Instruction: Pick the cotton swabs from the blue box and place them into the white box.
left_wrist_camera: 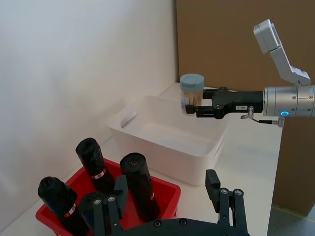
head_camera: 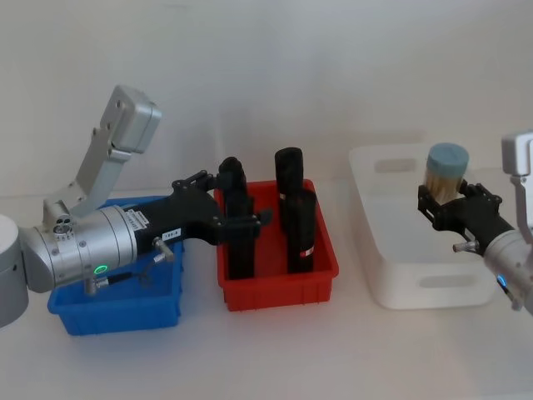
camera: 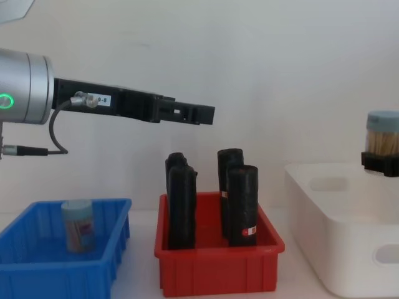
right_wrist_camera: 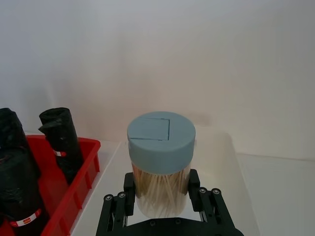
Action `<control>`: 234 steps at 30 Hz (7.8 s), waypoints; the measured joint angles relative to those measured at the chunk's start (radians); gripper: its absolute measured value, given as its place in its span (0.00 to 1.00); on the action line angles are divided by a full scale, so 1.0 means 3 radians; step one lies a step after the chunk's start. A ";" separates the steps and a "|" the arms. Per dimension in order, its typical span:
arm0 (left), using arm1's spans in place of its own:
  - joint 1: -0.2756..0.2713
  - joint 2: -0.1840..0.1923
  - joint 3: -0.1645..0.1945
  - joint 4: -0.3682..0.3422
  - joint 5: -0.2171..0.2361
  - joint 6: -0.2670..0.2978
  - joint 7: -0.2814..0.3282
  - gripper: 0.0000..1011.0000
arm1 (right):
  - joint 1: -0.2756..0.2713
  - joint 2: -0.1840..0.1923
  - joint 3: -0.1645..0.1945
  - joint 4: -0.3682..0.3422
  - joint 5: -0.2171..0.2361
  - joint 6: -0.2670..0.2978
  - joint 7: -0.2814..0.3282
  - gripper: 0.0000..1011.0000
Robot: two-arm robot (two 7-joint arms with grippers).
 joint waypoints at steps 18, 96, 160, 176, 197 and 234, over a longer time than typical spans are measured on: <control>0.0000 0.0000 0.0000 0.0000 0.0000 0.0000 0.0000 0.99 | 0.0286 -0.0081 0.0000 0.0554 -0.0085 0.0080 0.0096 0.62; 0.0260 -0.0077 0.0181 -0.0033 0.0203 -0.0438 0.0781 0.99 | -0.0381 0.0047 -0.0021 -0.0273 -0.0083 -0.0527 -0.0027 0.99; 0.0767 -0.0230 0.0534 -0.0097 0.0605 -0.1299 0.2314 0.99 | -0.1128 0.0202 -0.0084 -0.1137 0.0090 -0.0533 0.0053 0.99; 0.0767 -0.0230 0.0534 -0.0097 0.0604 -0.1298 0.2313 0.99 | -0.0729 0.0052 -0.0124 -0.0657 -0.0136 -0.0540 0.0451 0.99; 0.0767 -0.0230 0.0534 -0.0097 0.0605 -0.1298 0.2313 0.99 | 0.0227 -0.0382 -0.0277 0.0760 -0.0461 -0.0899 0.1151 0.99; 0.0767 -0.0229 0.0534 -0.0097 0.0605 -0.1298 0.2313 0.99 | 0.1206 -0.0812 -0.0404 0.2468 -0.0527 -0.1487 0.1516 0.53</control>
